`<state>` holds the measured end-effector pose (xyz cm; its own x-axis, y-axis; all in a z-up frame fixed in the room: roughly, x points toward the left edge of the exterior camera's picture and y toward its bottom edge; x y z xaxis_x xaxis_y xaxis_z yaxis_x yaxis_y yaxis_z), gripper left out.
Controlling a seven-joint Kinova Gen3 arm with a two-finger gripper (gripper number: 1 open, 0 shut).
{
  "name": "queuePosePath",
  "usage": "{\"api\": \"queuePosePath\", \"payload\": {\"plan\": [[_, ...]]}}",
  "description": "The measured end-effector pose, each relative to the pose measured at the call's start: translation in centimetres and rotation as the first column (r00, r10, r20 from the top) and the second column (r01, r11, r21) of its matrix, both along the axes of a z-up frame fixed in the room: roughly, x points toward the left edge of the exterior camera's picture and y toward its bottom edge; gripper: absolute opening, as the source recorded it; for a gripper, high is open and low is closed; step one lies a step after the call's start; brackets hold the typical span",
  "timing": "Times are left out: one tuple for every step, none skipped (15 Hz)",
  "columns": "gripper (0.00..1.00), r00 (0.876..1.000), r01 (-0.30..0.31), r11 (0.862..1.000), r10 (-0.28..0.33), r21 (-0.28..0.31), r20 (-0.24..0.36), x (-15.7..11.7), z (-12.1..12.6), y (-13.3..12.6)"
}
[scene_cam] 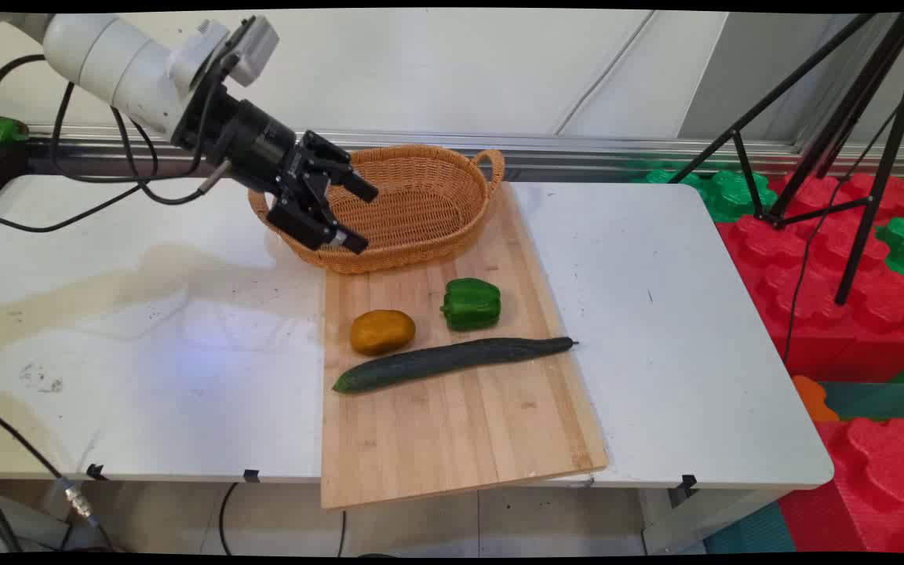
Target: Pick up the cucumber from the cutting board
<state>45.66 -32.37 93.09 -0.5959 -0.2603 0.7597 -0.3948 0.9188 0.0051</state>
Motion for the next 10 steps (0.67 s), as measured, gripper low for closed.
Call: {"api": "queuePosePath", "payload": {"plan": [[1.00, 1.000, 0.006, 1.000, -0.006, 0.003, 0.009, -0.2, -0.3, 0.2], [1.00, 1.000, 0.017, 1.000, -0.018, 0.007, 0.023, -0.5, -0.8, 0.6], [1.00, 0.999, 0.027, 1.000, -0.027, 0.011, 0.034, -0.8, -1.3, 0.9], [1.00, 0.999, 0.033, 0.999, -0.034, 0.014, 0.042, -1.0, -1.6, 1.1], [1.00, 0.997, 0.044, 0.999, -0.045, 0.017, 0.055, -1.3, -2.1, 1.5], [1.00, 0.997, 0.048, 0.999, -0.049, 0.020, 0.063, -1.6, -2.5, 1.7], [1.00, 0.996, 0.055, 0.998, -0.056, 0.023, 0.076, -1.9, -3.1, 2.0], [1.00, 0.994, 0.059, 0.998, -0.061, 0.026, 0.087, -2.4, -3.8, 2.3], [1.00, 0.993, 0.062, 0.998, -0.065, 0.030, 0.097, -3.0, -4.4, 2.6], [1.00, 0.992, 0.065, 0.997, -0.067, 0.032, 0.104, -3.5, -5.0, 2.8]]}}
